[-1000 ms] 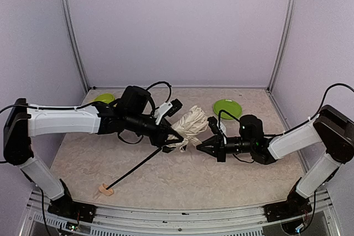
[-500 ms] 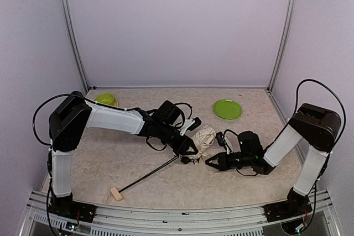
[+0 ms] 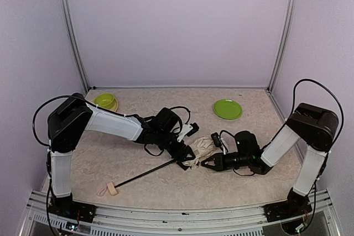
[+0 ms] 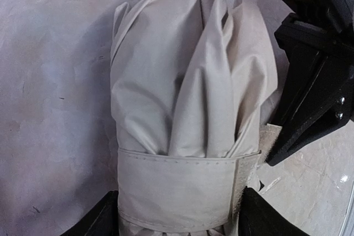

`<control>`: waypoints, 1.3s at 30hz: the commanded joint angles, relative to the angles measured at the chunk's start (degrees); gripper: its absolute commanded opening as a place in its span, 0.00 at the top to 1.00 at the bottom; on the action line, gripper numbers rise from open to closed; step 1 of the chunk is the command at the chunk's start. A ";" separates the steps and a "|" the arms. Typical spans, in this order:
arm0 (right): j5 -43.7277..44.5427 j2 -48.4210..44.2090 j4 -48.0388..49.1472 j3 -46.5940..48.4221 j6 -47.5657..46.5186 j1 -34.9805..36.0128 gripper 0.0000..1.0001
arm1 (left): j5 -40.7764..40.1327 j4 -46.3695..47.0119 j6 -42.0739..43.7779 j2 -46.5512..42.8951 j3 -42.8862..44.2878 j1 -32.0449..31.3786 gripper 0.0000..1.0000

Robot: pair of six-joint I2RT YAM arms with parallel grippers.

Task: Put away the umbrella

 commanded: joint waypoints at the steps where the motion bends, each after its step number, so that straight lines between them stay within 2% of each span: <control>1: -2.03 0.22 1.43 1.09 -1.22 0.80 1.00 | -1.95 -2.10 5.70 -1.55 -2.98 -1.02 0.25; 2: -2.04 0.33 1.35 1.29 -1.17 0.80 1.00 | -1.37 -1.75 6.43 -2.18 -3.60 -1.03 0.09; 3: -2.02 0.43 1.28 1.50 -1.10 0.80 1.00 | -0.77 -1.07 7.30 -2.90 -4.35 -1.10 0.02; 9: -1.78 0.41 0.27 1.64 -1.59 0.80 1.00 | -2.96 -4.17 10.32 -3.09 -4.27 -1.72 0.01; 12: -1.76 0.20 0.64 1.37 -1.60 0.79 1.00 | -4.24 -2.60 12.14 -3.88 -5.88 -2.48 0.02; 14: -1.82 0.27 0.56 1.54 -1.92 0.79 1.00 | -5.10 -2.32 12.35 -2.55 -5.42 -2.88 0.08; 16: -1.99 0.05 0.08 1.79 -2.62 0.80 1.00 | -6.66 -3.73 12.61 -0.47 -4.08 -3.75 0.19; 19: -1.96 -1.60 -1.48 1.88 -4.34 0.75 1.00 | -9.04 -4.73 11.69 1.46 -3.07 -4.43 0.59; 21: -1.83 -2.94 -3.74 2.13 -5.83 0.73 1.00 | -9.14 -4.39 11.51 1.33 -3.49 -4.16 0.76; 23: -1.99 -4.16 -4.62 1.79 -6.58 0.57 1.00 | -9.98 -4.47 11.59 0.80 -3.63 -4.02 0.99; 28: -1.72 -5.56 -6.54 -0.16 -7.79 -0.66 1.00 | -12.56 -3.65 8.88 -2.59 -3.69 -1.59 1.00; 33: -1.32 -2.75 -9.16 -0.61 -9.38 -0.70 1.00 | -9.29 2.65 3.77 -11.31 -5.86 3.16 1.00; 39: -1.45 -1.09 -5.78 -1.25 -8.63 -0.50 1.00 | -14.96 2.57 4.55 -16.93 -4.47 3.76 1.00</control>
